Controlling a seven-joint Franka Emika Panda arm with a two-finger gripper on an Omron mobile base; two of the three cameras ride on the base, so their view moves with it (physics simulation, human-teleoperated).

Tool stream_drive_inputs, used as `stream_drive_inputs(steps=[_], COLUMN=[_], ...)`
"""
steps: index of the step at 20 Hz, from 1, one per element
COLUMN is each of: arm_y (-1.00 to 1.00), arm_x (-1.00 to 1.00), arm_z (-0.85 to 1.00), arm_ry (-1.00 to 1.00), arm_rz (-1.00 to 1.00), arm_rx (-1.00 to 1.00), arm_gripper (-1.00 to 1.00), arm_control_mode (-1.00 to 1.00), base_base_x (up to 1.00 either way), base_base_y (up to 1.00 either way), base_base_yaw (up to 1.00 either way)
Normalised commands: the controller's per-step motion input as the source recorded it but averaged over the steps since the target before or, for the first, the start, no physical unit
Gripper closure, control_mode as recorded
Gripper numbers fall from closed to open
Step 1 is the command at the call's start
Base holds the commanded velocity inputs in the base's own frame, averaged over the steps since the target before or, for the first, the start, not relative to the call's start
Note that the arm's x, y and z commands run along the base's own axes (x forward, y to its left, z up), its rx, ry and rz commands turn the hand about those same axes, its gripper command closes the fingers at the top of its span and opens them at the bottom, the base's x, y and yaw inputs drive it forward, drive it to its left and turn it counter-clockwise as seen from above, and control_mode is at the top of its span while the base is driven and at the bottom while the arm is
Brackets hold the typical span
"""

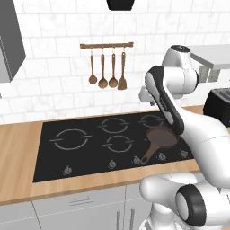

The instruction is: Turn off the front right burner of the stove.

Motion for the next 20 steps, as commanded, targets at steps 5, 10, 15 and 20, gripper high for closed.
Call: stream_drive_inputs(steps=[5,10,15,20], arm_y=[-0.59,-1.0,-1.0,-0.69], arm_x=[-0.41,-0.6,-0.11,0.13], arm_z=[-0.14,-0.32,-0.44,-0.5], arm_ry=[-0.03,-0.11,-0.02,0.0], arm_rz=[0.0,0.01,0.1,0.23], arm_rx=[0.01,0.02,0.0,-0.02], arm_gripper=[-1.0,-1.0,-1.0,-1.0], arm_control_mode=[-1.0,-1.0,-1.0,-1.0], base_base_x=[0.0,0.0,0.0,0.0], base_base_y=[0.0,0.0,0.0,0.0], base_base_yaw=[0.0,0.0,0.0,0.0])
